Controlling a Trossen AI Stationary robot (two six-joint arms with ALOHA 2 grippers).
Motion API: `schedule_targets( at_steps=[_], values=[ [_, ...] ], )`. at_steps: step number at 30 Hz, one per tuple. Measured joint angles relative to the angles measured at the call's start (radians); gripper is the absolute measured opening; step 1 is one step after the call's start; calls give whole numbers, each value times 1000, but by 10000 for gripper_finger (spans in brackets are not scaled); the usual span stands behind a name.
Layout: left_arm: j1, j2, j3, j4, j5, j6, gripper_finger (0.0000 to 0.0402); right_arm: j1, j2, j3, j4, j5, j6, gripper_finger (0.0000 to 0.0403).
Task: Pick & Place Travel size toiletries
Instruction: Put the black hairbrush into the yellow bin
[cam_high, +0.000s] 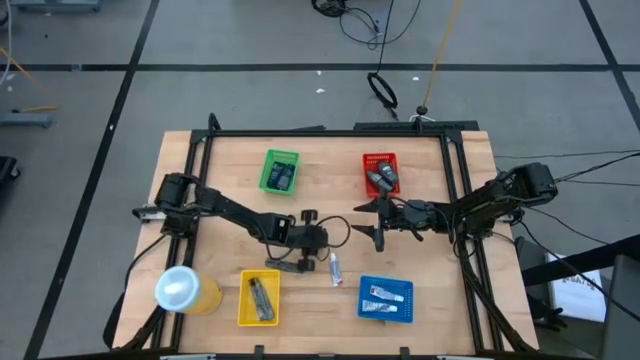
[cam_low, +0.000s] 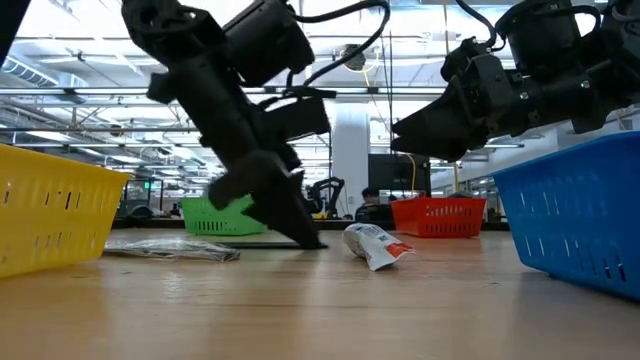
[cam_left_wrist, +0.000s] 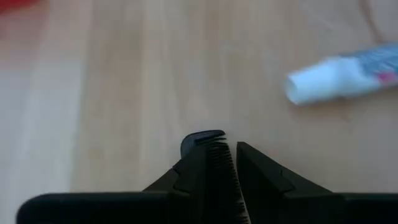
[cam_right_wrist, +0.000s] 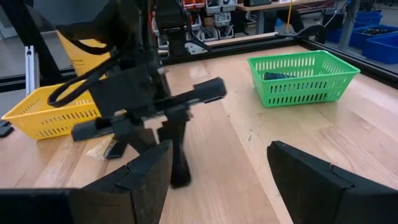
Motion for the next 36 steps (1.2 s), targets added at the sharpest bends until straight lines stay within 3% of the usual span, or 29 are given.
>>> schedule_targets(
  at_steps=[4, 7, 11, 16, 21, 27, 36],
  values=[
    [42, 4, -6, 247, -41, 23, 92, 0, 0, 0, -1, 0, 0, 254],
    [61, -63, -2, 295, -39, -21, 92, 0, 0, 0, -18, 0, 10, 254],
    [60, -171, -4, 129, 50, -79, 92, -11, 0, 0, -86, -23, 98, 254],
    [39, -256, 0, -98, 113, -187, 92, -67, 29, 85, -220, -216, 215, 254],
    [0, -216, -3, -209, 86, -228, 85, -86, 159, 237, -345, -293, 153, 254],
    [-27, -143, -3, -248, 39, -263, 8, -127, 334, 388, -345, -396, 32, 254],
    [-21, -13, 5, -180, 26, -263, 8, -198, 479, 472, -360, -502, -14, 254]
  ],
)
